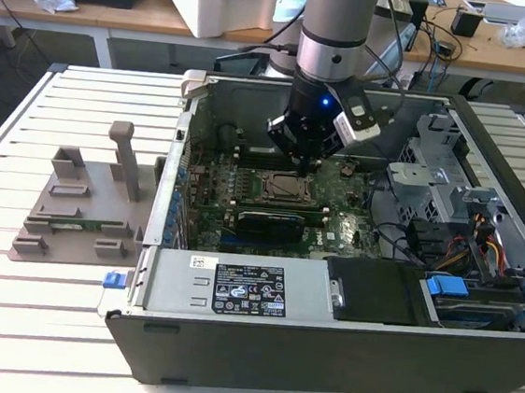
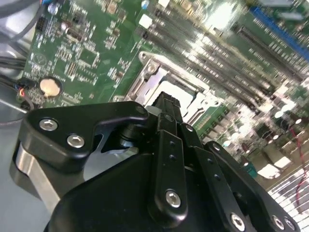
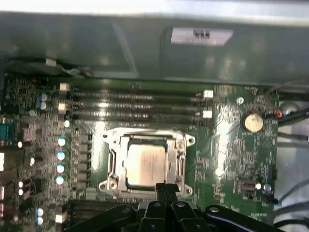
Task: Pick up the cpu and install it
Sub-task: 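Install the second cpu locking lever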
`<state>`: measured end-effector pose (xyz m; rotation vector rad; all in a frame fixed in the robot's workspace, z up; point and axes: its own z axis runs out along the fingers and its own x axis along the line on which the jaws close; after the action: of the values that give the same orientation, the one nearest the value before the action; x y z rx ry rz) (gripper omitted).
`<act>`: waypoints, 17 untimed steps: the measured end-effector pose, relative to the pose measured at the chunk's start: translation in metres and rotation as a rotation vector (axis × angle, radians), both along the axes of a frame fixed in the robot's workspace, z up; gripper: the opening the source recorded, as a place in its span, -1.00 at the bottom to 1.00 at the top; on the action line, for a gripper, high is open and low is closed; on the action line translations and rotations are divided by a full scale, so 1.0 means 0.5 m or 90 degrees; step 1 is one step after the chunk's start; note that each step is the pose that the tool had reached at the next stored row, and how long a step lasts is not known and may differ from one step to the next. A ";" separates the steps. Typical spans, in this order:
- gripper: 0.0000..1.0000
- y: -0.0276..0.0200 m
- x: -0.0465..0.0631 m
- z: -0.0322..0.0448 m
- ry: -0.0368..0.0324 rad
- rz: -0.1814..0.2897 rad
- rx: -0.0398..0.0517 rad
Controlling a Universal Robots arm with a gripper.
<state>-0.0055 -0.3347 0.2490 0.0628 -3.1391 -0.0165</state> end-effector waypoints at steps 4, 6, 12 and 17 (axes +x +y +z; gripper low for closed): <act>-0.79 -0.0393 0.000 -0.001 -0.0001 0.000 0.0084; -0.79 -0.0559 -0.001 -0.002 -0.0001 0.000 0.0395; -0.79 -0.0988 -0.033 -0.018 0.0000 0.000 0.0749; -0.79 -0.0991 -0.053 -0.045 0.0000 0.001 0.0749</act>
<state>-0.0322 -0.3843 0.2266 0.0651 -3.1349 -0.2012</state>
